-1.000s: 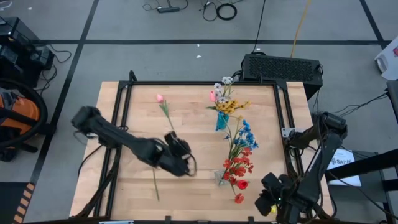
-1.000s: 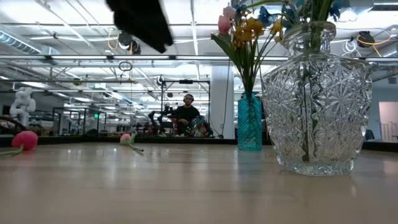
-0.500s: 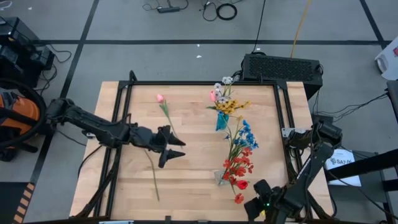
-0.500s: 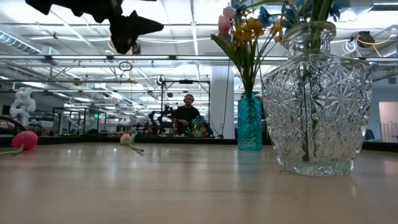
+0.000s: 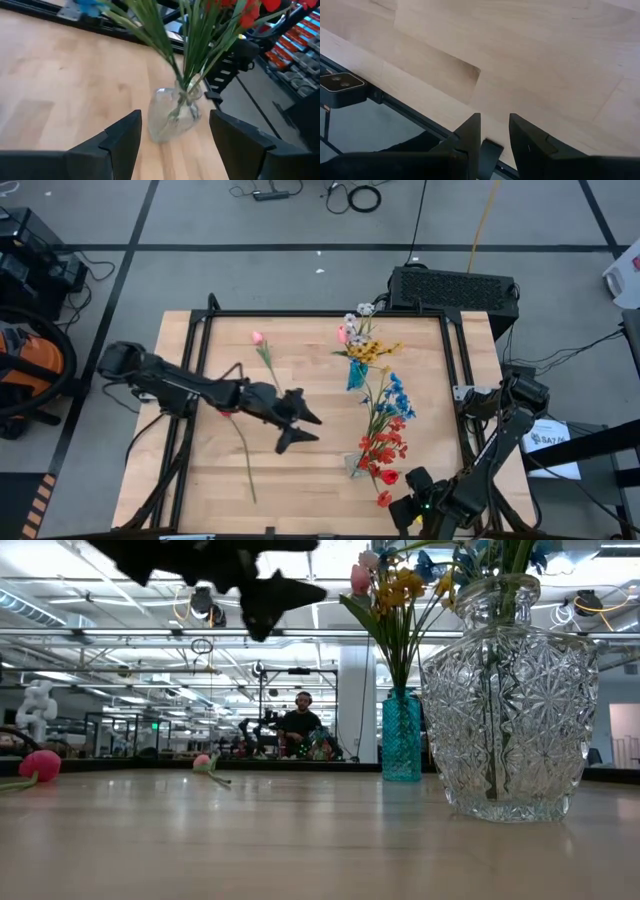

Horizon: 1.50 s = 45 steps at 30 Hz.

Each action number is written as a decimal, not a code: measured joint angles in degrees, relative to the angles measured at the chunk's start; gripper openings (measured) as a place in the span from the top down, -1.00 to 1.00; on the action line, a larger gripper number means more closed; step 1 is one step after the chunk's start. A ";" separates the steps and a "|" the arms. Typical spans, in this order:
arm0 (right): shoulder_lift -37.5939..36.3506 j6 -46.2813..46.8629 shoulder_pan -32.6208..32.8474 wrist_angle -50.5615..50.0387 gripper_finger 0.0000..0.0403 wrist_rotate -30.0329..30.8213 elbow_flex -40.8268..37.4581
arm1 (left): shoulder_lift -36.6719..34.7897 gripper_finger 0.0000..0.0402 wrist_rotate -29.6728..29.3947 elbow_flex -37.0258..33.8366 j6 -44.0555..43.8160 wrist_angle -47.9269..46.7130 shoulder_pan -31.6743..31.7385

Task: Sort flowers into vase by color
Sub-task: Adjust the transparent vase

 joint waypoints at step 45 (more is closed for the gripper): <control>-0.09 -1.05 -0.01 0.79 0.54 0.00 -0.04 | 28.46 -0.19 7.44 28.73 -2.95 1.79 2.94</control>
